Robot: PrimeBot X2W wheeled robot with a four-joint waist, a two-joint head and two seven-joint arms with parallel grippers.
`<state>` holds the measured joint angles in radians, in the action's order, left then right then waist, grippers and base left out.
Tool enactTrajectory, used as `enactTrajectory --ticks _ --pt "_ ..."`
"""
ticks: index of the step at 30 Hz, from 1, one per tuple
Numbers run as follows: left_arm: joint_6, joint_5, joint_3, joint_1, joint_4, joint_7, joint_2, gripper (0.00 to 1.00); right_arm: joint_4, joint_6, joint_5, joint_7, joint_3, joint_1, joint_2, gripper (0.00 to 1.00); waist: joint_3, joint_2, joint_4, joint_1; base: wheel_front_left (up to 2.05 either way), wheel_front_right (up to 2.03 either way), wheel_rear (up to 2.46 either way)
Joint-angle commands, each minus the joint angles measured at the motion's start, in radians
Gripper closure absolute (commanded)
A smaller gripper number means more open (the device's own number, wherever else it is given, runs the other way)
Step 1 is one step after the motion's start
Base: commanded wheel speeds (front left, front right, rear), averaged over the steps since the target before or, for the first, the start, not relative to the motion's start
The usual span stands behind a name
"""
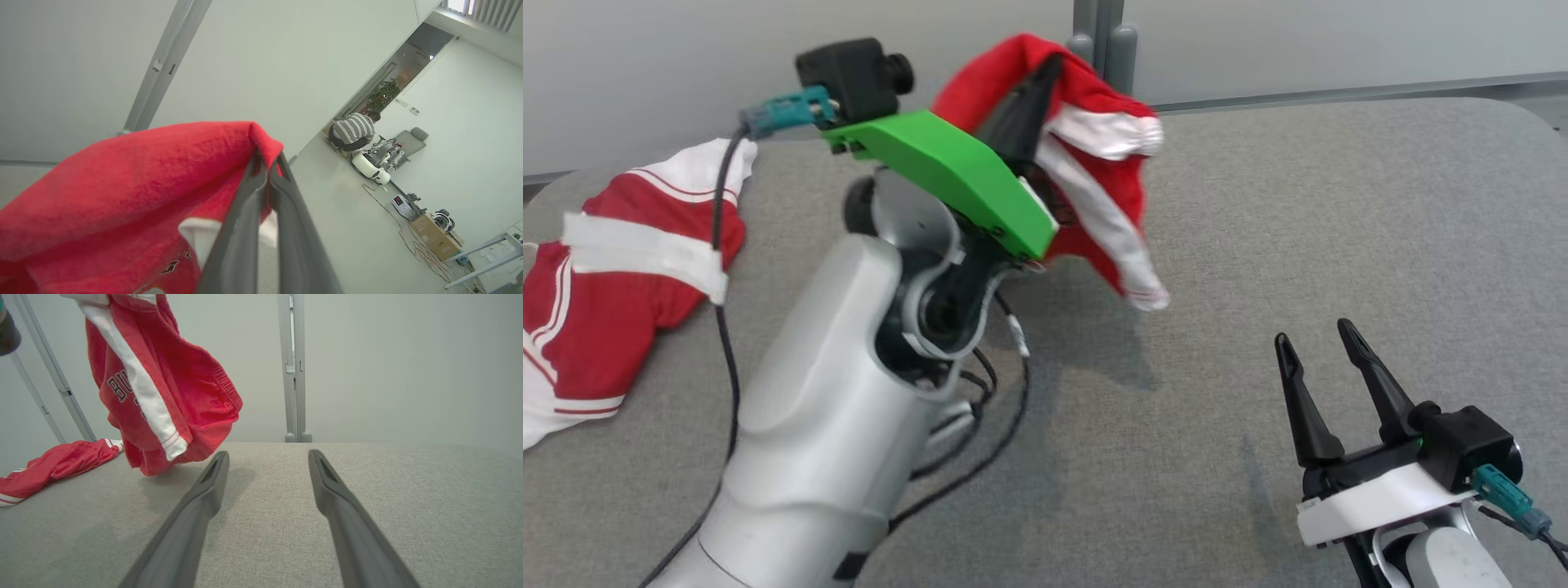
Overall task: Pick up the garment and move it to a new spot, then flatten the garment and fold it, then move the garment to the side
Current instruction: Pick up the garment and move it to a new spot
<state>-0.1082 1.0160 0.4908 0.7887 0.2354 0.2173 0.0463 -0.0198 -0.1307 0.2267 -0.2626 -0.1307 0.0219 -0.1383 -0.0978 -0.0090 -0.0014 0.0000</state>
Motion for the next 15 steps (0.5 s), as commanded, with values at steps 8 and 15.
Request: enactTrajectory --ticks 8,15 --pt "-0.222 0.257 0.279 -0.027 -0.175 -0.239 0.008 1.0 0.007 0.0 0.001 -0.003 0.007 0.029 0.006 0.0 -0.052 0.009 -0.057 0.0 0.0 0.0 0.0" --pt "-0.258 0.325 0.307 -0.072 -0.05 -0.349 0.008 1.0 0.009 0.0 0.004 -0.003 0.018 0.038 0.009 0.0 -0.07 0.009 -0.061 0.0 0.0 0.0 0.0"
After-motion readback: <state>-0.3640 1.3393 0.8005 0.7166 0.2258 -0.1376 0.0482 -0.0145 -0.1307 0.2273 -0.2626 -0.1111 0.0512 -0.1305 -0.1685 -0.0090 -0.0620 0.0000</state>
